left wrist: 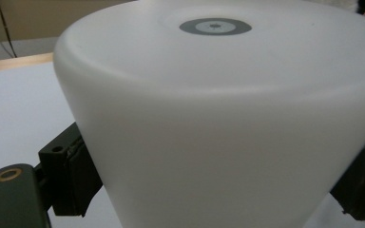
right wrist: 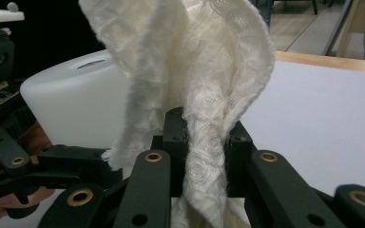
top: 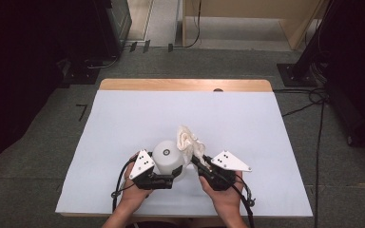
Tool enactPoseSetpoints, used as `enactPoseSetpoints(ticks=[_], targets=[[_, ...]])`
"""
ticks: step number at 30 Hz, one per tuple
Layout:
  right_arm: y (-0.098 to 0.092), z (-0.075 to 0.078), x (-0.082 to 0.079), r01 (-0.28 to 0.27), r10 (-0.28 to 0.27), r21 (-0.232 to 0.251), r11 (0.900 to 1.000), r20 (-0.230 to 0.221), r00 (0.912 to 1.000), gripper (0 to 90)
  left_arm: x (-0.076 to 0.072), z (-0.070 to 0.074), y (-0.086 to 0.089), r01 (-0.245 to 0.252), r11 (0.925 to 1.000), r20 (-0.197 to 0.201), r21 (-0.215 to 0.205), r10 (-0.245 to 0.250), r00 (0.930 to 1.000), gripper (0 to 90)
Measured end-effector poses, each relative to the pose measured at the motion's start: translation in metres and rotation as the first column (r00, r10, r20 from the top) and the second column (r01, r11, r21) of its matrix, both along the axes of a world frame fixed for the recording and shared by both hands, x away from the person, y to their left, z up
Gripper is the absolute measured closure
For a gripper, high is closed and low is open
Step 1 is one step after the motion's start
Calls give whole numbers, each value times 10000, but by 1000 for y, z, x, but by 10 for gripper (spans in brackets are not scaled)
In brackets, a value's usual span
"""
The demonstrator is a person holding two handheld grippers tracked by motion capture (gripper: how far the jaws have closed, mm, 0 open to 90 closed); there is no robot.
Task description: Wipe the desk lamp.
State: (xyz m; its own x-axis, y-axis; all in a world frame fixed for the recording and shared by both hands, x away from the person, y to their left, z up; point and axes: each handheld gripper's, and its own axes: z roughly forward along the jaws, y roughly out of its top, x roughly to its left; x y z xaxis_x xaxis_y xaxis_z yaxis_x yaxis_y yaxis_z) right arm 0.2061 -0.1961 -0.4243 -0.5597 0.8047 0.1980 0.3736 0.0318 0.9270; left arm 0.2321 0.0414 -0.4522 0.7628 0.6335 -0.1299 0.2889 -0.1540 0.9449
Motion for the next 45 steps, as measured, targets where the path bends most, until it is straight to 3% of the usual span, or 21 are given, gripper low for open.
enactPoseSetpoints(ticks=[7,15,17,24,27,31,35,41,45], targets=[[7,-8,1,-208,203,-293,9994,-162,9997,768,0,8,5,-70,9998,217,-171,74,9997,83],[15,-24,5,-679,614,-632,9957,-992,9932,768,3,17,20,-458,9969,357,-641,481,9982,84],[15,-24,5,-689,627,-592,9959,-1003,9930,768,4,16,20,-435,9968,327,-664,457,9984,84],[6,-8,4,-369,358,-216,9991,-502,9981,768,1,6,3,-55,10000,148,32,54,9999,84],[3,-6,4,-335,329,-122,9994,-434,9985,768,0,7,1,-44,10000,270,30,43,9996,84],[6,-12,5,-466,450,-246,9986,-621,9971,768,1,13,9,-441,9988,510,-210,452,9977,84],[13,-22,7,-730,689,-332,9968,-1100,9915,767,3,18,19,-693,9957,514,-608,724,9960,84],[19,-30,9,-1030,933,-553,9931,-1556,9834,767,6,16,21,-896,9944,646,-565,932,9935,84],[12,-28,11,-717,633,-533,9960,-1451,9874,765,9,10,21,-991,9934,649,-570,1027,9926,84]])
